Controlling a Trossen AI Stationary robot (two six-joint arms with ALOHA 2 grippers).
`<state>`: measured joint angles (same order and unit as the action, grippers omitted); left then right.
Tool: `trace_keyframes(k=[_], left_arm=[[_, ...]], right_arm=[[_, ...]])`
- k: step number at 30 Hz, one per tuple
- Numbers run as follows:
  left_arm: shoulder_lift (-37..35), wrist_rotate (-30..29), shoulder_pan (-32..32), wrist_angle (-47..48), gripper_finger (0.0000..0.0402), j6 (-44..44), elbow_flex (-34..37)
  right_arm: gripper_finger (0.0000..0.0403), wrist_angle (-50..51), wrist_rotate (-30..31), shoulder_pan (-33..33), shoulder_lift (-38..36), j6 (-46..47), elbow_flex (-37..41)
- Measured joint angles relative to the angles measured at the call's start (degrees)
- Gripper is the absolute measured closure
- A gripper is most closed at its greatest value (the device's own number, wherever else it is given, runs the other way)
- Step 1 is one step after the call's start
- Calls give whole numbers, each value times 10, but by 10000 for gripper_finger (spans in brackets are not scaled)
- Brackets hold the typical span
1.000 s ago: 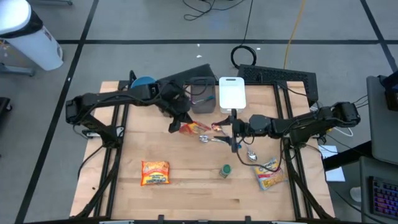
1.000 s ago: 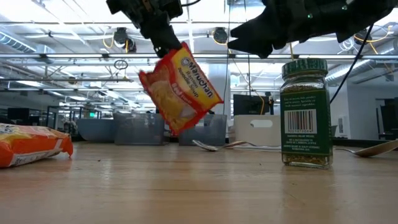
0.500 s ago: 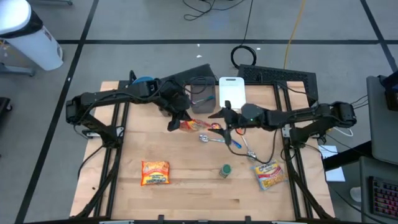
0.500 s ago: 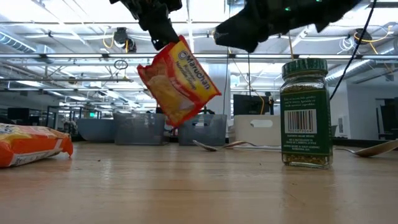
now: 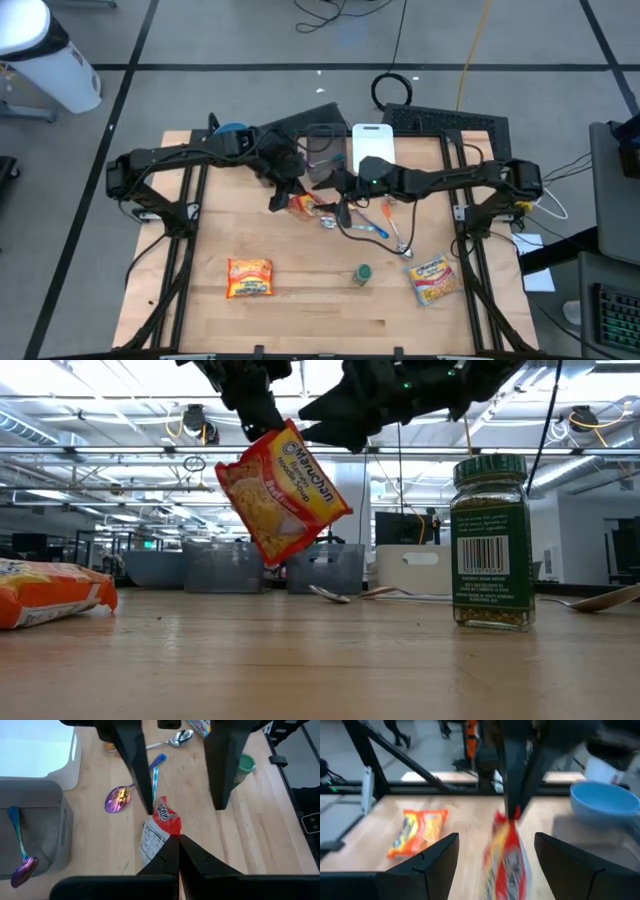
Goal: Pick & Place Food Item
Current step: Put the red noodle pack into the white bin
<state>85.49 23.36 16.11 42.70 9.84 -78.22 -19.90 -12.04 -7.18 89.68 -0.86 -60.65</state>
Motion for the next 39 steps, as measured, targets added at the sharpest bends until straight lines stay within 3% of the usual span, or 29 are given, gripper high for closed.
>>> trace_keyframes(k=[17,39], left_arm=[[0,-20,-4,6,401,10,0],[0,-19,-5,4,401,10,0]], right_arm=[[157,-13,-3,0,44,17,-28],[351,-13,-1,-11,43,17,-28]])
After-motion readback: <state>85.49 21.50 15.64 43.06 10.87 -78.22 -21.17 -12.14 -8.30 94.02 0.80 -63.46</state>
